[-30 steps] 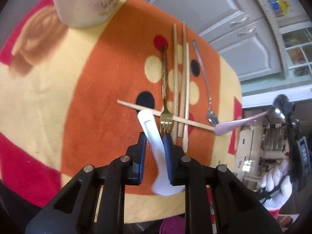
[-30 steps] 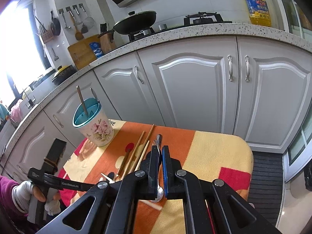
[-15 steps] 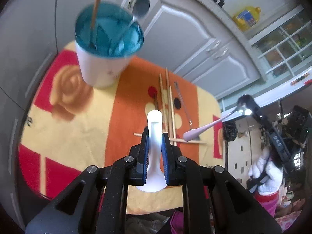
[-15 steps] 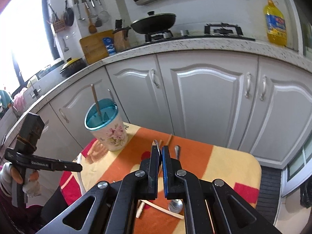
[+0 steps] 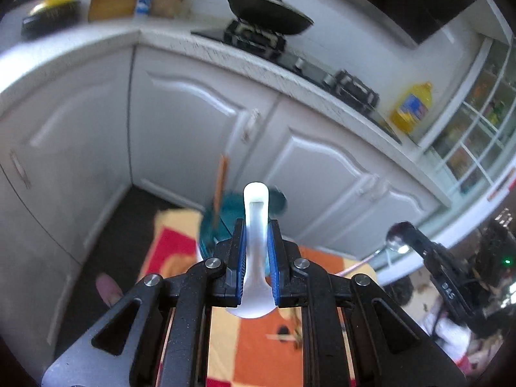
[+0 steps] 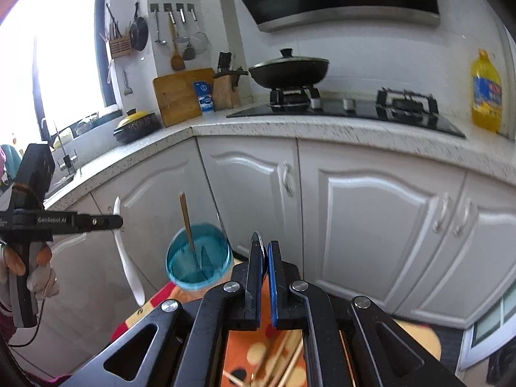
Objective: Organize utensils
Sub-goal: 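Carry the white spoon into the cup with the left tool while the right tool brings its spoon over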
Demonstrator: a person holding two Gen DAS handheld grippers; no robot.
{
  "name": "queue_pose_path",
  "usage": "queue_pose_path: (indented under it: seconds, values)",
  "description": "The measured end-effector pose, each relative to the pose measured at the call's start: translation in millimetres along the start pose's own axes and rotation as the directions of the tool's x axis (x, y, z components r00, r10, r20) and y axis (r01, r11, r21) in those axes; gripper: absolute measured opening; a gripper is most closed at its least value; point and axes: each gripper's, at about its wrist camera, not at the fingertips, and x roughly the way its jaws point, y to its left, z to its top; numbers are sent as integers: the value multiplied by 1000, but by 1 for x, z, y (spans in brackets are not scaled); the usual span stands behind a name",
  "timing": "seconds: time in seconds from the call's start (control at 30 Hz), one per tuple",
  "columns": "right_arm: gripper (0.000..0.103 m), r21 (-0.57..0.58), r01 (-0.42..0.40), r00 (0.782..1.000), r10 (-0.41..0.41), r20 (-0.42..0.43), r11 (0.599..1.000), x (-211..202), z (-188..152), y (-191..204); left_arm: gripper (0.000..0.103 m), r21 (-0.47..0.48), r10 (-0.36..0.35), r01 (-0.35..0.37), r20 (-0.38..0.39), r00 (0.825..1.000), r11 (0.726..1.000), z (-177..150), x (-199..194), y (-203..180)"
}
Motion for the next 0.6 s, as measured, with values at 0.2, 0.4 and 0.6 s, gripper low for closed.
queue_pose_path:
  seconds: [0.2,0.4,0.6]
  values:
    - [3,-77,39,999,-40,-8,996,41,27,23,11,25,69,-70,43,997,997,19,34,7]
    - [3,-133,61,998,-65,-28,989,79,31,38,11,2,62,-62,22,998,998,25,66,15]
    - [3,-209,110,993,-117,-25,972,102,27,48,11,27,66,-66,-1,998,997,22,85,19]
